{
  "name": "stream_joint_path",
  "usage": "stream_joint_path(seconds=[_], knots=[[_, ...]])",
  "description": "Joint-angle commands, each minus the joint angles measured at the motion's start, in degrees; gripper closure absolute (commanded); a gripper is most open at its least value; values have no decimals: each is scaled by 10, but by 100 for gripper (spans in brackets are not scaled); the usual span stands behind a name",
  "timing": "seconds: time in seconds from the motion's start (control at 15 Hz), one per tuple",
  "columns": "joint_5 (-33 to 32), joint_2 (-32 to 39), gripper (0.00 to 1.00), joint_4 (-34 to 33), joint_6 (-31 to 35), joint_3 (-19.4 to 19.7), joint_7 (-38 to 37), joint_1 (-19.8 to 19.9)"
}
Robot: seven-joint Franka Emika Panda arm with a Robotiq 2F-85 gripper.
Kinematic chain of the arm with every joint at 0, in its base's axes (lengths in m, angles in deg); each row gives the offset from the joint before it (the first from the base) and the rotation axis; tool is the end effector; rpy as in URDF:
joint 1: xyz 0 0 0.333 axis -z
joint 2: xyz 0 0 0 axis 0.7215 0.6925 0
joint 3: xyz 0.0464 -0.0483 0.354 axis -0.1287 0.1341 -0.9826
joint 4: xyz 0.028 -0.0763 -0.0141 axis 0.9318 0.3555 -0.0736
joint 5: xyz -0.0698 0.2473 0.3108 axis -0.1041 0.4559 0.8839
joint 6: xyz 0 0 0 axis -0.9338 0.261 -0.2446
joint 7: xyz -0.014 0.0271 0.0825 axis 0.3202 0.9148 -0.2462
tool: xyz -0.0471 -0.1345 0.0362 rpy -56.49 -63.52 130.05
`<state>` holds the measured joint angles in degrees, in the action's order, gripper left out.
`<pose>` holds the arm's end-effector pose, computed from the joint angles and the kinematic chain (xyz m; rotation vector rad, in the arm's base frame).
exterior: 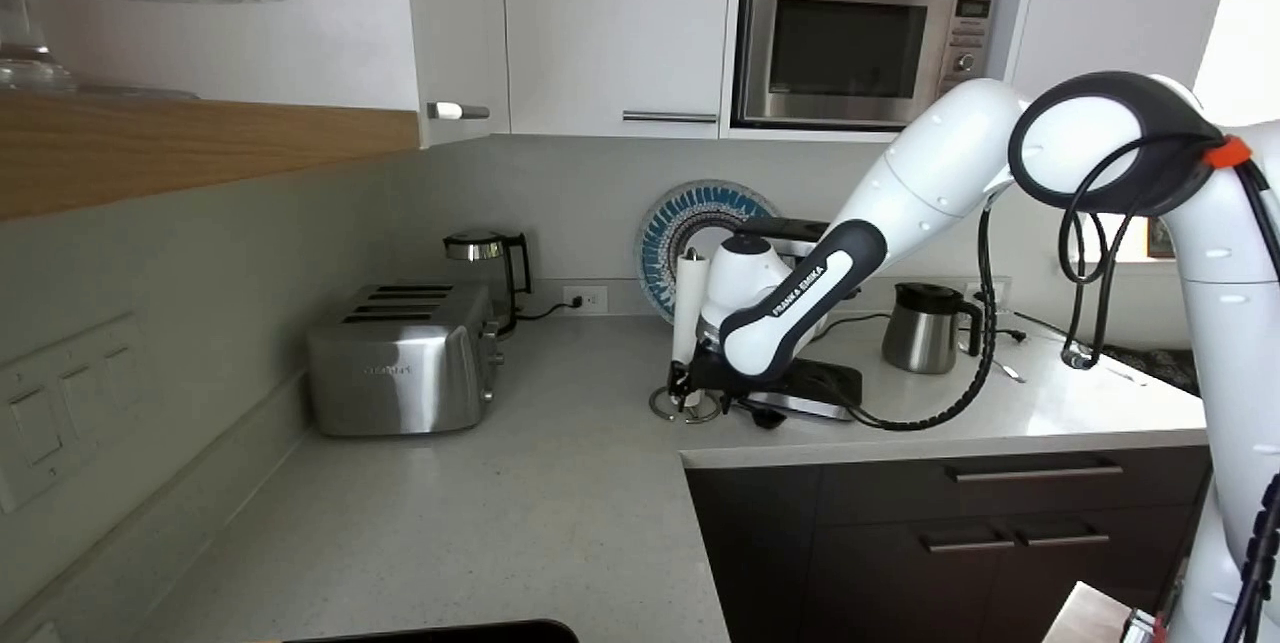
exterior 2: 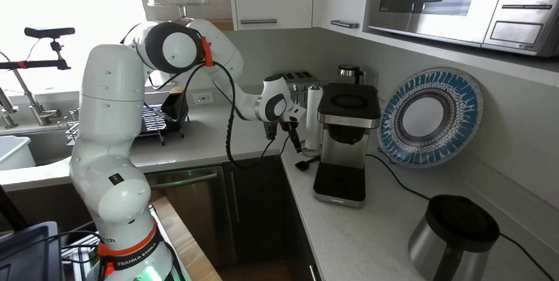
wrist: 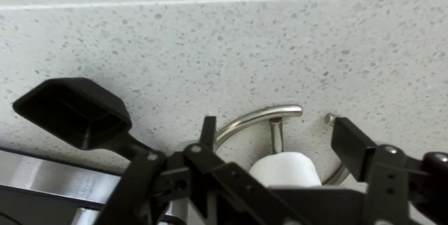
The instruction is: Move the roll of serviettes to the left
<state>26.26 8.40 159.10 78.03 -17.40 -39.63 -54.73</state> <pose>0.6362 0.0382 0.2798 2.9631 -0.8428 0.5350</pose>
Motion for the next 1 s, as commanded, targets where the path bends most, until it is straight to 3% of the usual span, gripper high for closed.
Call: stream_joint_path(seconds=[0.0,0.13,0.27,0.33,0.4,0.47,0.67,0.8,0.93], knots=[[-24,28,27,-20,27,42,-43,-39],[-30,38,40,-26,35,60,-54,-55],[-25,46,43,-31,37,69,-58,-65],[-26,50,52,-33,39,74,-61,-70],[-25,53,51,-36,40,79,-64,-74],[-24,56,59,-38,41,82,-65,-77],[-22,62,64,-42,48,90,-69,-85],[-24,65,57,-42,52,96,-73,-91],[-25,68,58,-43,56,102,-74,-96]])
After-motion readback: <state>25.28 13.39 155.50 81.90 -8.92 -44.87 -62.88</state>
